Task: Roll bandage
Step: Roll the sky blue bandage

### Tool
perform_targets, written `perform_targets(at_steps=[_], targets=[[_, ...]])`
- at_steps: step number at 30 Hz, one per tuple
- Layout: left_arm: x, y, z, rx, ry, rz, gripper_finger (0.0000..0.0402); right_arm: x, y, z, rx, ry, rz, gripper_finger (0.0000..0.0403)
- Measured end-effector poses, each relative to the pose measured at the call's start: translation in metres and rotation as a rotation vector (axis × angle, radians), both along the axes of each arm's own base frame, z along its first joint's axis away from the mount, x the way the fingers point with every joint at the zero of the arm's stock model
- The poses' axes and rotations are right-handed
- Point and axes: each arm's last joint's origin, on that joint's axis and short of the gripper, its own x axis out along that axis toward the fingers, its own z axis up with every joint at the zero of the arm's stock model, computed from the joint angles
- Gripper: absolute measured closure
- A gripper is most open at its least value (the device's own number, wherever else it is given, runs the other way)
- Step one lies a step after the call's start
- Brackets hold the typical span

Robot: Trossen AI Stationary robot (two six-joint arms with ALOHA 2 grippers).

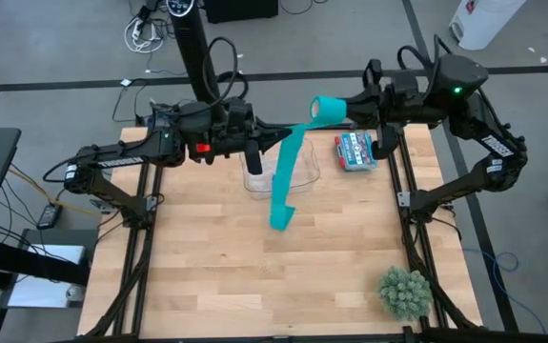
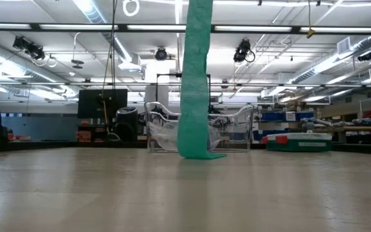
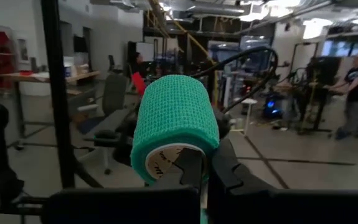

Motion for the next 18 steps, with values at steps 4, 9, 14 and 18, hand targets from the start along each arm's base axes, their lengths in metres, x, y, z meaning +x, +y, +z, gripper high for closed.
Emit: perform_targets(at_steps=[4, 9, 14, 18], targets=[[0.0, 0.001, 0.0, 0.005, 0.0, 0.047, 0.0396, 0.007, 0.005, -0.003, 0.021, 0.017, 0.047, 0.0403], [0.0, 0.001, 0.001, 0.006, -0.009, 0.052, 0.0396, 0.018, 0.01, -0.009, 0.037, 0.061, 0.118, 0.0403], [0.0, 0.001, 0.001, 0.006, -0.01, 0.052, 0.0396, 0.025, 0.012, -0.014, 0.06, 0.094, 0.194, 0.0403], [-0.001, 0.001, 0.003, 0.006, -0.028, 0.052, 0.0396, 0.028, 0.013, -0.017, 0.077, 0.127, 0.231, 0.0403]])
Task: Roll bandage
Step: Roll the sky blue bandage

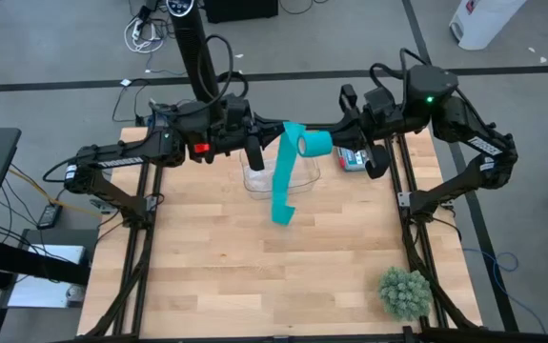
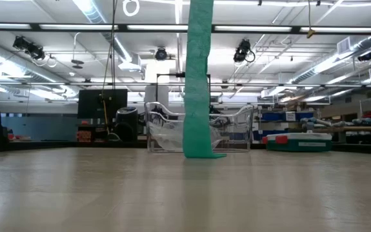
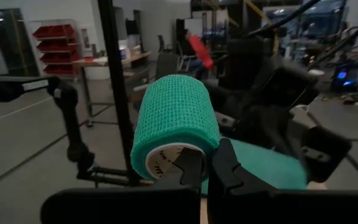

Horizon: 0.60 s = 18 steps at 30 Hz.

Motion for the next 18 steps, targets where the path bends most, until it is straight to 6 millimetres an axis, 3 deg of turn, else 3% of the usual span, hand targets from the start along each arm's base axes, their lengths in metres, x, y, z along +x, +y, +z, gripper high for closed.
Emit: perform_targets(at_steps=[18], targets=[[0.0, -0.003, 0.002, 0.037, -0.01, -0.009, 0.0396, 0.027, 0.0, -0.025, 0.121, 0.203, 0.092, 0.0403]])
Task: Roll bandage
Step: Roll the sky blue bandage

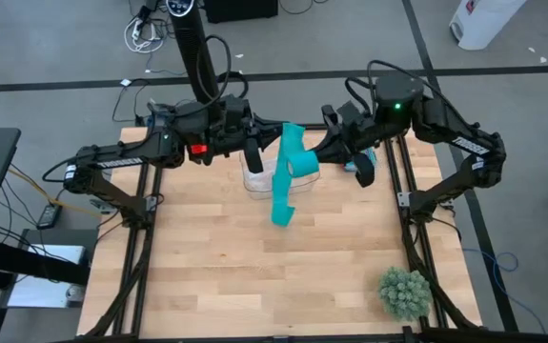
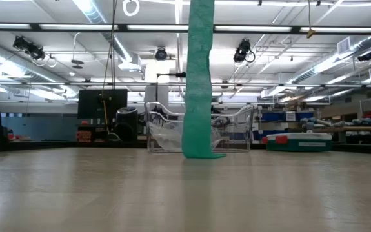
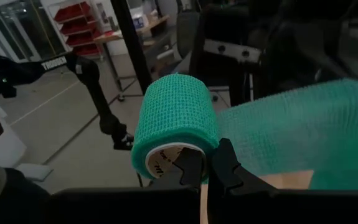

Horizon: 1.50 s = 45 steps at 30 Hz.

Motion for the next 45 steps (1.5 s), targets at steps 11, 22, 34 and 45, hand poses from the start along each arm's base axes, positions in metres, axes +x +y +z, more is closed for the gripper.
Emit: perform_targets(at_steps=[11, 22, 34, 45], targets=[[0.0, -0.011, 0.002, 0.082, -0.003, -0.003, 0.0396, 0.007, -0.007, -0.006, 0.136, 0.083, -0.045, 0.0403], [0.0, -0.022, 0.006, 0.22, -0.018, 0.024, 0.0396, 0.016, -0.007, -0.014, 0.247, 0.168, -0.031, 0.0403], [0.0, -0.031, 0.007, 0.299, -0.007, 0.024, 0.0359, 0.014, -0.015, -0.019, 0.333, 0.251, -0.061, 0.0403], [-0.002, -0.03, -0.005, 0.306, 0.139, 0.011, 0.0327, 0.013, -0.011, -0.017, 0.416, 0.284, 0.095, 0.0403]])
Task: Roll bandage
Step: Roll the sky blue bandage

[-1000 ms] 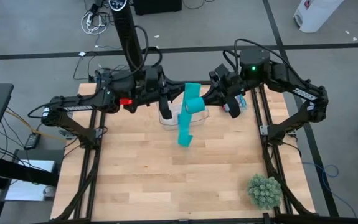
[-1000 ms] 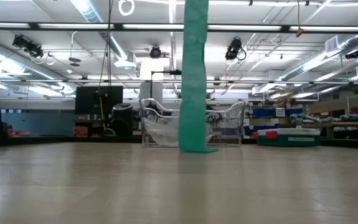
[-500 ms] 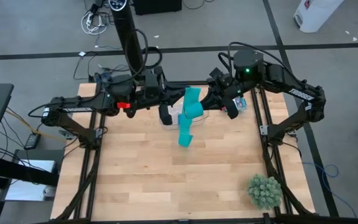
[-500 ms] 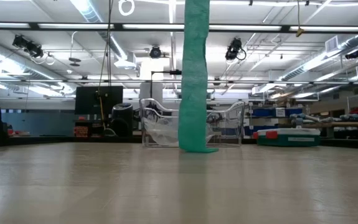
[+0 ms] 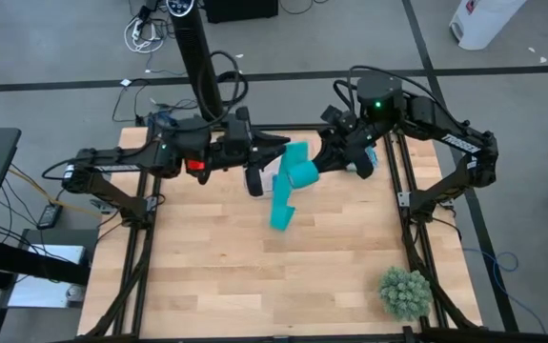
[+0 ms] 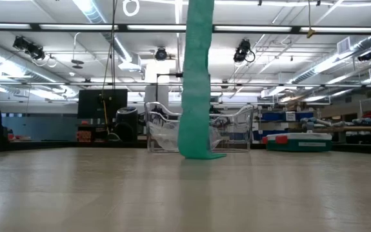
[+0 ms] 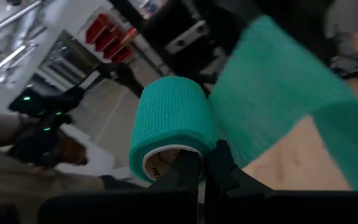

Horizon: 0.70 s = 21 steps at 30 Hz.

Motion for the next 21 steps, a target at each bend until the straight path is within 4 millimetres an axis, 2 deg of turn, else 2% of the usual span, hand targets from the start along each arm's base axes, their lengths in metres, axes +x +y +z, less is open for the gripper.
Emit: perform_targets(at_steps=[6, 15, 21], targets=[[-0.01, 0.0, -0.008, -0.003, 0.137, -0.011, 0.0328, -0.007, 0.0, 0.004, 0.031, -0.003, 0.023, 0.0403], [-0.026, -0.006, -0.006, -0.118, 0.301, -0.207, 0.0328, -0.01, -0.011, 0.004, 0.053, 0.015, -0.007, 0.0403], [-0.029, -0.008, 0.014, -0.077, 0.176, -0.142, 0.0328, -0.01, -0.013, 0.003, 0.074, 0.03, -0.02, 0.0403]])
